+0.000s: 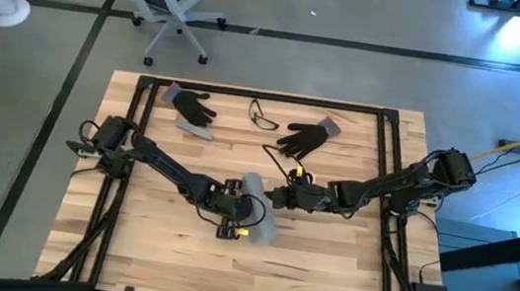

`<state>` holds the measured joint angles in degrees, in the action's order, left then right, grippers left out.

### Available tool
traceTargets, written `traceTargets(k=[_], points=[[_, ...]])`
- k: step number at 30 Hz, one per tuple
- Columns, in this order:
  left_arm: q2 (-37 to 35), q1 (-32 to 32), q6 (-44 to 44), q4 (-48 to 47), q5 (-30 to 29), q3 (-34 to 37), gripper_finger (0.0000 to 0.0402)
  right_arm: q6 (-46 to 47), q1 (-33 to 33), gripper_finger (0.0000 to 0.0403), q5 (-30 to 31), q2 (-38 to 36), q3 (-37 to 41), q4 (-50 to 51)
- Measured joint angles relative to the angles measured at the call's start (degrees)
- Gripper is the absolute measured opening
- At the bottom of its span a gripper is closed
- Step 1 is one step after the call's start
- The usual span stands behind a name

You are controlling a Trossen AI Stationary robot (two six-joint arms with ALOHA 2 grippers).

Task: Prefit tool cases
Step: Open the gray prefit tool case

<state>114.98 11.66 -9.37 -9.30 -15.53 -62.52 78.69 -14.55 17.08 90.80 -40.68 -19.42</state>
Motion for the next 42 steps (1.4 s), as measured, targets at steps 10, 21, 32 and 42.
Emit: traceTargets(k=[10,21,32,42], points=[[0.2,0.1,4.3,10.5,-2.9,4.0,0.0,-0.1,-1.2,0.0,0.0,-0.2,-0.7,0.2],[-3.0,0.4,9.2,0.0,-5.6,3.6,0.0,-3.6,-1.8,0.0,-6.8,0.2,-2.0,-4.2],[-3.8,0.9,3.3,-5.0,-5.2,4.0,0.0,-6.3,-0.7,0.0,-5.6,0.3,-1.6,-2.1],[-14.9,2.0,-7.0,-8.4,-3.6,13.5,0.0,-13.1,2.0,0.0,-9.4,-0.5,-1.5,-0.3]])
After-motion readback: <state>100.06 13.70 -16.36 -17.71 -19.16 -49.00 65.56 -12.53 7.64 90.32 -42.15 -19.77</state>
